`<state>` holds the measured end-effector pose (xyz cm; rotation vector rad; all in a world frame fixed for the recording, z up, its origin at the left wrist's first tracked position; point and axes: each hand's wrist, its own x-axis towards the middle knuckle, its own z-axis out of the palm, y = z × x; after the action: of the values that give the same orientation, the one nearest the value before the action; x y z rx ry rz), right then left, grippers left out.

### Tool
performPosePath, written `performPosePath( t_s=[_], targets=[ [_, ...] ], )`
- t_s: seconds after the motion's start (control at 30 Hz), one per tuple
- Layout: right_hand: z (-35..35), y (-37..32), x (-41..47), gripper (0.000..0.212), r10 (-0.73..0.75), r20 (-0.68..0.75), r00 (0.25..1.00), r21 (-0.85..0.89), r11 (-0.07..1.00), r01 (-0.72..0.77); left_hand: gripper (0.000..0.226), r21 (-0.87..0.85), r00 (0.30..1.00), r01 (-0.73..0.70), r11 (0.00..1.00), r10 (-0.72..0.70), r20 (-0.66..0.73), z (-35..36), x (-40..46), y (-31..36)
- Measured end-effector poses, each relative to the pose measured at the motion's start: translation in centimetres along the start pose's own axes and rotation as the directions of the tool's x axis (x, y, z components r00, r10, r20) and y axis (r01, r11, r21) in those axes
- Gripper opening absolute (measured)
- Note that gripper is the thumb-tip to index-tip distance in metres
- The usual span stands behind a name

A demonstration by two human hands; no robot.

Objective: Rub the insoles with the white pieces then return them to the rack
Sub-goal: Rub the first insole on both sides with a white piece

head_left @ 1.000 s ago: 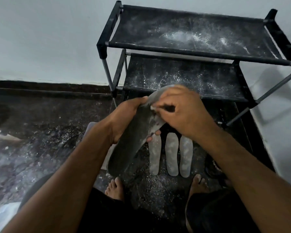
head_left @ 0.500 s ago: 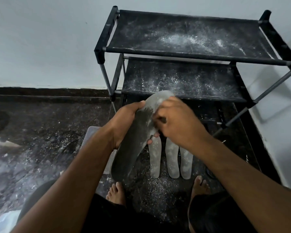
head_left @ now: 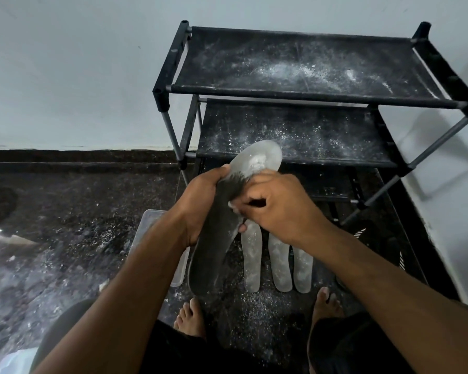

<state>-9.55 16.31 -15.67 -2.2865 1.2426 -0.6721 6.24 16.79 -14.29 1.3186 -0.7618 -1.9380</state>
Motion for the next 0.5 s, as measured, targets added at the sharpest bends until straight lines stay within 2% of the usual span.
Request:
performPosePath(
  t_s=[0.07, 0.1, 0.13, 0.2, 0.27, 0.3, 0.37, 0.43, 0.5],
  targets=[
    [-0.8, 0.4, 0.2, 0.012, 0.008, -0.172, 0.985, -0.071, 0.997, -0.020, 0.053, -0.008, 1.000, -0.006, 1.000, 0.006, 0.020, 0.2, 0.2, 0.0],
    [-1.0, 0.4, 0.3, 0.011, 0.008, -0.225, 0.974, -0.120, 0.992, -0.036, 0.054, -0.006, 1.000, -0.009, 1.000, 0.009, 0.023, 0.4, 0.3, -0.1],
    [-1.0, 0.4, 0.3, 0.012, 0.013, -0.216, 0.976, -0.158, 0.986, -0.049, 0.054, 0.002, 1.000, -0.009, 1.000, 0.009, 0.020, 0.6, 0.3, -0.2],
    [-0.3, -0.1, 0.1, 0.012, 0.033, -0.048, 0.998, -0.176, 0.984, -0.041, 0.052, 0.036, 1.000, -0.008, 0.999, 0.008, -0.001, 0.7, 0.3, -0.3],
    [0.4, -0.6, -0.3, 0.011, 0.033, 0.128, 0.991, -0.096, 0.995, -0.021, 0.054, 0.056, 0.999, -0.022, 0.998, 0.024, -0.032, 0.6, 0.2, -0.4],
    [0.4, -0.8, -0.4, 0.010, 0.020, 0.147, 0.989, -0.044, 0.999, -0.014, 0.055, 0.046, 0.999, -0.026, 0.999, 0.027, -0.037, 0.5, 0.1, -0.3],
    [-0.3, -0.5, -0.2, 0.012, 0.021, 0.054, 0.998, -0.053, 0.998, -0.018, 0.052, -0.018, 1.000, -0.009, 1.000, 0.009, 0.008, 0.4, 0.0, 0.0],
    [-1.1, 0.1, 0.3, 0.015, 0.031, -0.096, 0.995, -0.169, 0.984, -0.047, 0.051, -0.070, 0.999, 0.007, 0.998, -0.003, 0.047, 0.5, 0.0, 0.2],
    [-1.1, 0.3, 0.4, 0.016, 0.036, -0.098, 0.995, -0.229, 0.972, -0.058, 0.050, -0.051, 0.999, 0.010, 0.999, -0.008, 0.039, 0.5, 0.1, 0.1]
  ],
)
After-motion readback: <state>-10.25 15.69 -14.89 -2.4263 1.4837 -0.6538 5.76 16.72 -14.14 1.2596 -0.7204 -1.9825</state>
